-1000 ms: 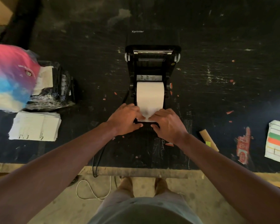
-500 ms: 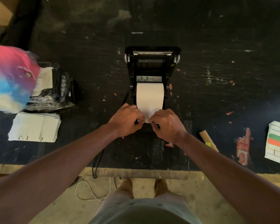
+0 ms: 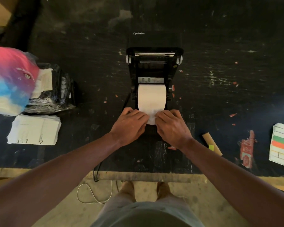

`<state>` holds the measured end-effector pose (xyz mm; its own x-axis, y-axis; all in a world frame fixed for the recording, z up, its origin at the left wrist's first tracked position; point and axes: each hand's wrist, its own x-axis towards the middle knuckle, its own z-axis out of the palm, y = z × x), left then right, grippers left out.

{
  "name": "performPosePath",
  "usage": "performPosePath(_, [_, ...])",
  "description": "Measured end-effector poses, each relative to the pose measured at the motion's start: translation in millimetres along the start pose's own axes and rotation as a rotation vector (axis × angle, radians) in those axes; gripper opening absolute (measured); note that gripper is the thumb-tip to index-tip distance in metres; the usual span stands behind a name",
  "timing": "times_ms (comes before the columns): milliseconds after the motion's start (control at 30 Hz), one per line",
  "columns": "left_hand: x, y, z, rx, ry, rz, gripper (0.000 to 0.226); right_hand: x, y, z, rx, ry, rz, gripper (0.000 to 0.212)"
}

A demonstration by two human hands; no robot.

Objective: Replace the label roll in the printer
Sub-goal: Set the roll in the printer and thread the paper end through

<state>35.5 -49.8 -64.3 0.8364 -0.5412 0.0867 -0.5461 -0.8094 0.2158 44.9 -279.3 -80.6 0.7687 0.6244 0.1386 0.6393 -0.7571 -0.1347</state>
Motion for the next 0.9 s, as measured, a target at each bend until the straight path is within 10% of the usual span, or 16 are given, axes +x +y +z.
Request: performPosePath(900, [-10,-2,-4,-0.077,-0.195,0.019,0.016,-13,3,-6,0.124,-0.096,-0.03,0.025])
